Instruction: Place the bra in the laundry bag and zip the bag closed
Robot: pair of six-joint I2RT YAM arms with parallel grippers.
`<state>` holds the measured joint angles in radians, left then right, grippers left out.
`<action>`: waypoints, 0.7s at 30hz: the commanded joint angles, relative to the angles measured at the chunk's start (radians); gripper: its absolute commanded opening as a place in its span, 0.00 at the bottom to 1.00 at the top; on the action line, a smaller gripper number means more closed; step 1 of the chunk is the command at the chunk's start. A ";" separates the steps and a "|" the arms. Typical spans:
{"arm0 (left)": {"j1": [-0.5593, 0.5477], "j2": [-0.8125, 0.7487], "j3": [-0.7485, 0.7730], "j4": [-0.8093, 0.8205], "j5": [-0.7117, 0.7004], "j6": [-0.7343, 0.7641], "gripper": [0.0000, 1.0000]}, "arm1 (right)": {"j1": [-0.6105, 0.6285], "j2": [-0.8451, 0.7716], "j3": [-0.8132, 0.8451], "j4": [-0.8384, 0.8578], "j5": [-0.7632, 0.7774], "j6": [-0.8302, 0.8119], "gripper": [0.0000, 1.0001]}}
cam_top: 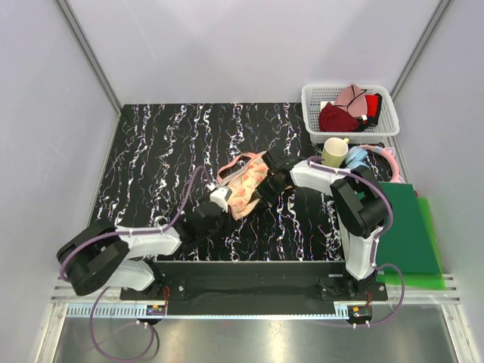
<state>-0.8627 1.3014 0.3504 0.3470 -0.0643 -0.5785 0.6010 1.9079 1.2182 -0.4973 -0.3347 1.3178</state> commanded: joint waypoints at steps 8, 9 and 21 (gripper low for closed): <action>0.002 0.159 0.116 -0.010 0.234 -0.109 0.00 | -0.067 -0.118 -0.068 -0.026 0.028 -0.329 0.65; 0.002 0.174 0.125 0.004 0.242 -0.113 0.00 | -0.069 -0.157 -0.084 -0.024 0.017 -0.315 0.69; 0.002 0.254 0.151 0.148 0.353 -0.253 0.00 | -0.052 -0.283 -0.313 0.150 -0.067 -0.140 0.70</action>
<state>-0.8619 1.5459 0.4835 0.3859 0.2245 -0.7689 0.5365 1.6508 0.9165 -0.4274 -0.3851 1.1316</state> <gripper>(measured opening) 0.012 0.738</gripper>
